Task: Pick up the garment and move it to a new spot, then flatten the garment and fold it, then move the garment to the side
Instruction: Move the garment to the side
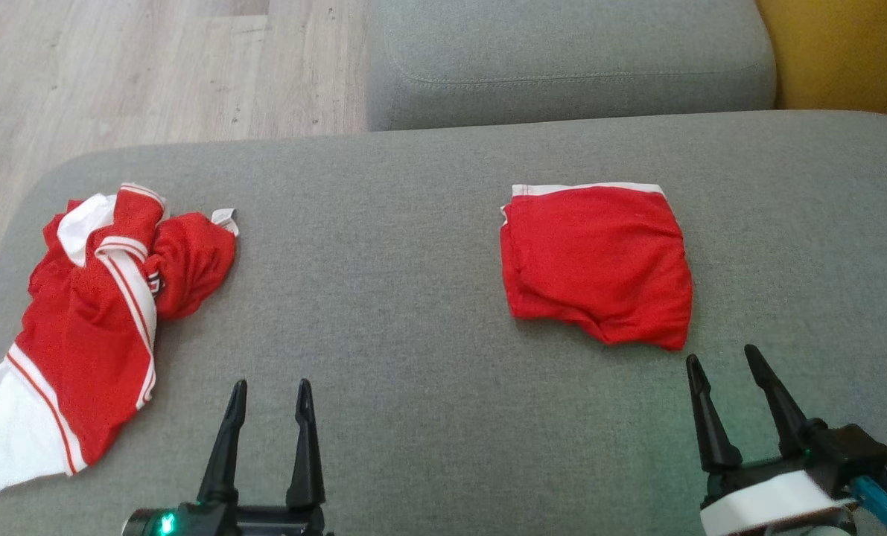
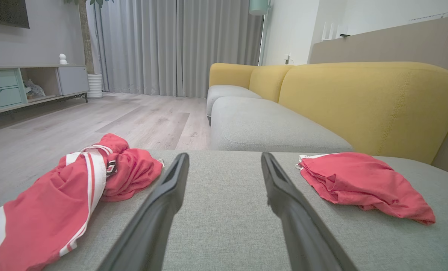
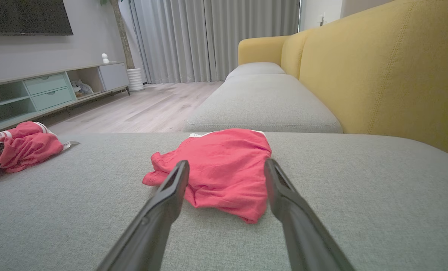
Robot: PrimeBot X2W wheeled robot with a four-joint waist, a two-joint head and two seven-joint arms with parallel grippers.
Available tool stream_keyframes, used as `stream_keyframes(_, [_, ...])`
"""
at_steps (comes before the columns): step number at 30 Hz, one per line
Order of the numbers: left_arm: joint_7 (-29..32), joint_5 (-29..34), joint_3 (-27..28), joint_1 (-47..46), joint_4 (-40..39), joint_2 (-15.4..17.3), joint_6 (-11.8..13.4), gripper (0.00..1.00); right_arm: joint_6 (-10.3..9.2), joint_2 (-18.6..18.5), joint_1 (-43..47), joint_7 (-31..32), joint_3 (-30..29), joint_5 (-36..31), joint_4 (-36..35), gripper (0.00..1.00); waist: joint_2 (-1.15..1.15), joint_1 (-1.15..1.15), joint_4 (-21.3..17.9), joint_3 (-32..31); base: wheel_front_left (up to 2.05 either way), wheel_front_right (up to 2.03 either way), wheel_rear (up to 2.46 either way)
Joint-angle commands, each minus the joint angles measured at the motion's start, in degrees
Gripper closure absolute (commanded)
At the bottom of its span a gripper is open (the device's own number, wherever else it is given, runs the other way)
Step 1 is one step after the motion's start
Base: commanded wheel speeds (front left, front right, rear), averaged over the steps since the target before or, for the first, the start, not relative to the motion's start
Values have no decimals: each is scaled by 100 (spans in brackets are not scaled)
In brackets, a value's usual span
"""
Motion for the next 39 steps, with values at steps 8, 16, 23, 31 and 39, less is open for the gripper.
stream_keyframes(8, [-29, 110, 217, -110, -127, -16, -25, 0, -4, -16, -108, -61, 86, -94, -152, 0, 0, 0, -5, 26, 0, 0, 0])
stream_keyframes(16, [-29, 126, 200, -112, -114, -16, -1, 0, -4, -16, -96, -61, 65, -131, -139, 0, 0, 0, 6, 43, 0, 0, 0])
stream_keyframes(23, [-29, 127, 159, -149, -119, -16, 25, 0, -4, -43, -127, -61, 38, -145, -157, 0, 0, 0, 25, 154, 0, 0, 0])
stream_keyframes(31, [-29, 168, 19, -387, -197, -16, 96, 0, -4, -163, -490, -61, -79, -97, -126, 0, 0, 0, 57, 709, 0, 0, 0])
stream_keyframes(39, [-29, 214, -237, -783, -224, -16, 193, 0, -4, -425, -1408, -61, -538, 101, 449, 0, 0, 0, 101, 1437, 0, 0, 0])
